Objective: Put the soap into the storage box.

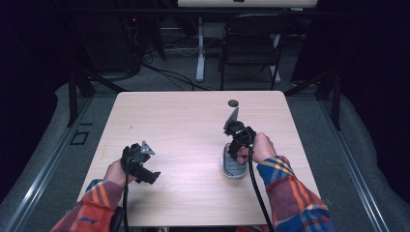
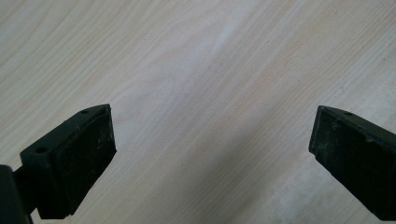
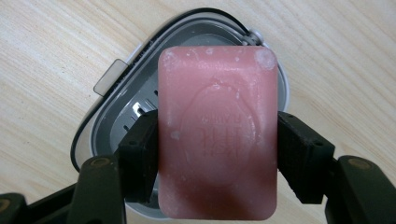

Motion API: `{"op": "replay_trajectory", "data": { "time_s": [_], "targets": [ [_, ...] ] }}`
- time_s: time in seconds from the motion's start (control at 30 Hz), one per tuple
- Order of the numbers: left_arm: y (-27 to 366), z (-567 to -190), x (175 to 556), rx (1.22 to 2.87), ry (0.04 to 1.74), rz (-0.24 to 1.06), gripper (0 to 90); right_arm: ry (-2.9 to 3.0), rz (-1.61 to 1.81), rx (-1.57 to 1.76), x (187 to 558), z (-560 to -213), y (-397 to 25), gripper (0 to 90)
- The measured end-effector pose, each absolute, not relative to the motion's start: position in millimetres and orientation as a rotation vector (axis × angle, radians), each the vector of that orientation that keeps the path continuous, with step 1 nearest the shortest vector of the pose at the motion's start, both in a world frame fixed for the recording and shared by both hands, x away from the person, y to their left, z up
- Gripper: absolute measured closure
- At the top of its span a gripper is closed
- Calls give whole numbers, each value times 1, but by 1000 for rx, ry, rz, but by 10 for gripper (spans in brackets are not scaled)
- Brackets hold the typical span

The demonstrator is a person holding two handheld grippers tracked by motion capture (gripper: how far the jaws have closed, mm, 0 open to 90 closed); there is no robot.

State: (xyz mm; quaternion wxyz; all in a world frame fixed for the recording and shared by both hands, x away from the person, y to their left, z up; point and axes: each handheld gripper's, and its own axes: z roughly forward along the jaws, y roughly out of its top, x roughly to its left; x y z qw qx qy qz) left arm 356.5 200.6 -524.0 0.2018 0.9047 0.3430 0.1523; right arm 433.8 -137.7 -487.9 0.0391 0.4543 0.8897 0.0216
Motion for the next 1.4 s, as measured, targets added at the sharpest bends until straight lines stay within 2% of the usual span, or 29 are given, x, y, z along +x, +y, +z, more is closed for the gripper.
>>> {"op": "replay_trajectory", "data": {
  "time_s": [0.67,0.7,0.73,0.93,1.0,1.4],
  "targets": [
    [200,-524,356,2532,948,419,3,2690,3,1469,433,-492,-130,365],
    [200,-524,356,2532,949,419,3,2652,85,1523,431,-495,-130,365],
    [200,-524,356,2532,950,419,3,2698,8,1481,434,-491,-132,364],
    [200,-524,356,2533,951,420,3,2705,113,1546,429,-488,-136,359],
    [200,-524,356,2532,950,420,3,2734,104,1531,428,-484,-137,400],
    [200,-524,356,2534,950,422,3,2712,249,1495,420,-467,-145,383]
  ]
}}
